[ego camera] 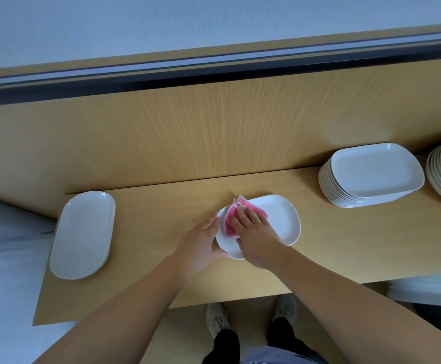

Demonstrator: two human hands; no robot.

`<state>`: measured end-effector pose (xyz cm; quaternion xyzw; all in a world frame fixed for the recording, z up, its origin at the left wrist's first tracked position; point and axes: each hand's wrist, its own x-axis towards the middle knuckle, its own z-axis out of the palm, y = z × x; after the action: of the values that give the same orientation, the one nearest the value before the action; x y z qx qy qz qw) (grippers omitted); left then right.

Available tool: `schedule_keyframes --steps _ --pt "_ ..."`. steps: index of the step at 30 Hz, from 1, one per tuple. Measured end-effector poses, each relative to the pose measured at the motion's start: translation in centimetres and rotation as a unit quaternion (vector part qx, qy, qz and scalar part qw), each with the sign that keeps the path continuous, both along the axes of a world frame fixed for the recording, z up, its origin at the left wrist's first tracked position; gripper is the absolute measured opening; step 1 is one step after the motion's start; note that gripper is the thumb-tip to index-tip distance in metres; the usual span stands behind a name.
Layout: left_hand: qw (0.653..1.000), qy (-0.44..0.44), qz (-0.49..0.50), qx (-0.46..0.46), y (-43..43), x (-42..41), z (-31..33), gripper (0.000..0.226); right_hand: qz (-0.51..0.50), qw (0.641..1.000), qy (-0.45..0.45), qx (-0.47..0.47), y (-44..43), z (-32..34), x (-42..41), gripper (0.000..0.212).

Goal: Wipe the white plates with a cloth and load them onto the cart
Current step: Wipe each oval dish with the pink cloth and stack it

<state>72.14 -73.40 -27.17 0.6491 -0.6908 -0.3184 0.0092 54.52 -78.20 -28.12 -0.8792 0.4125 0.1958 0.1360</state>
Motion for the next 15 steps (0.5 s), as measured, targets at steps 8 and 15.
schedule_keyframes --steps 8,15 --pt "0.999 0.01 0.037 -0.009 -0.3 0.0 -0.3 0.109 0.095 0.994 -0.031 -0.03 -0.3 1.0 1.5 0.074" --pt "1.0 -0.031 0.001 -0.001 -0.6 0.2 -0.1 0.105 0.158 0.984 -0.067 0.048 -0.1 1.5 -1.7 0.066"
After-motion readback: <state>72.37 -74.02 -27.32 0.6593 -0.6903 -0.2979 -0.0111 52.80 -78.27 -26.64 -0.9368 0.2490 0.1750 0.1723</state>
